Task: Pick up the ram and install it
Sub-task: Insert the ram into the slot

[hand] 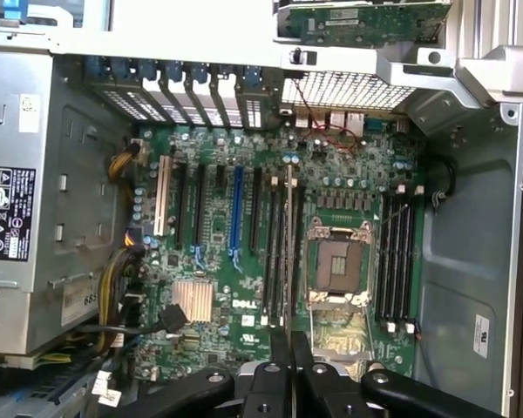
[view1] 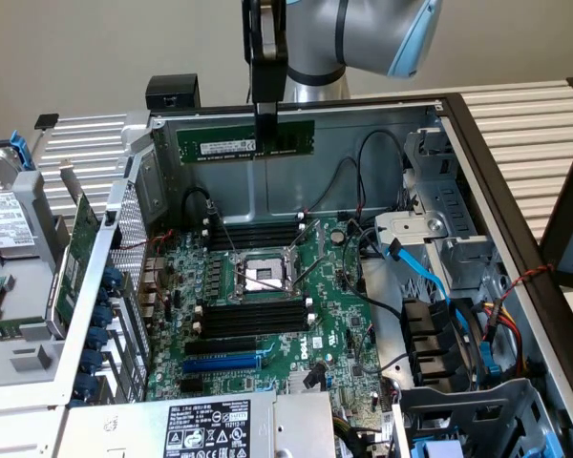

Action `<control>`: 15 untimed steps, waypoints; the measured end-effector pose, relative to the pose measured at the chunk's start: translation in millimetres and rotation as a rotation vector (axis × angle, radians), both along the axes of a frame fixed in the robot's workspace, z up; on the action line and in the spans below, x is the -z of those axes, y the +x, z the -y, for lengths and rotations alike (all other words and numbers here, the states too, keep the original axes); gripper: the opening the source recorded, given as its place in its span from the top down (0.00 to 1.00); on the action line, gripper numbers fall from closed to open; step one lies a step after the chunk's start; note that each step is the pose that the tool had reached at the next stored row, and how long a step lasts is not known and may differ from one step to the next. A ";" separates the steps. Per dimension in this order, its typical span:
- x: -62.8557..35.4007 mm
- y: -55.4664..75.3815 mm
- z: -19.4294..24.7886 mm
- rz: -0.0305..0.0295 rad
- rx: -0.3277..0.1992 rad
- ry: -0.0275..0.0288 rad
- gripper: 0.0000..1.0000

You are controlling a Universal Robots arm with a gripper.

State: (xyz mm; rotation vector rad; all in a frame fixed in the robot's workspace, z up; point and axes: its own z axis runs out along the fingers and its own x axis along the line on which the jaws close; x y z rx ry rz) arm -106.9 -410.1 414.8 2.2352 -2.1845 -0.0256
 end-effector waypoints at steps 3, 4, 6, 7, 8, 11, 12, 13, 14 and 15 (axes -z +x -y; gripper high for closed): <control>3.1 0.0 -0.8 0.0000 0.015 -0.0001 0.87; 4.8 0.0 -1.2 -0.0001 0.021 -0.0002 0.87; 8.4 0.0 -1.9 0.0001 0.030 0.0001 0.87; 10.0 0.0 -2.5 0.0001 0.034 -0.0001 0.87; 11.6 0.0 -3.7 0.0002 0.035 0.0000 0.87; 15.8 0.0 -9.5 0.0008 0.037 -0.0003 0.87; 16.7 0.0 -11.8 0.0013 0.037 -0.0011 0.87; 17.5 -0.1 -14.1 0.0018 0.037 -0.0031 0.87; 18.1 0.0 -16.5 0.0022 0.037 -0.0061 0.87; 18.8 0.0 -18.4 0.0029 0.037 -0.0093 0.87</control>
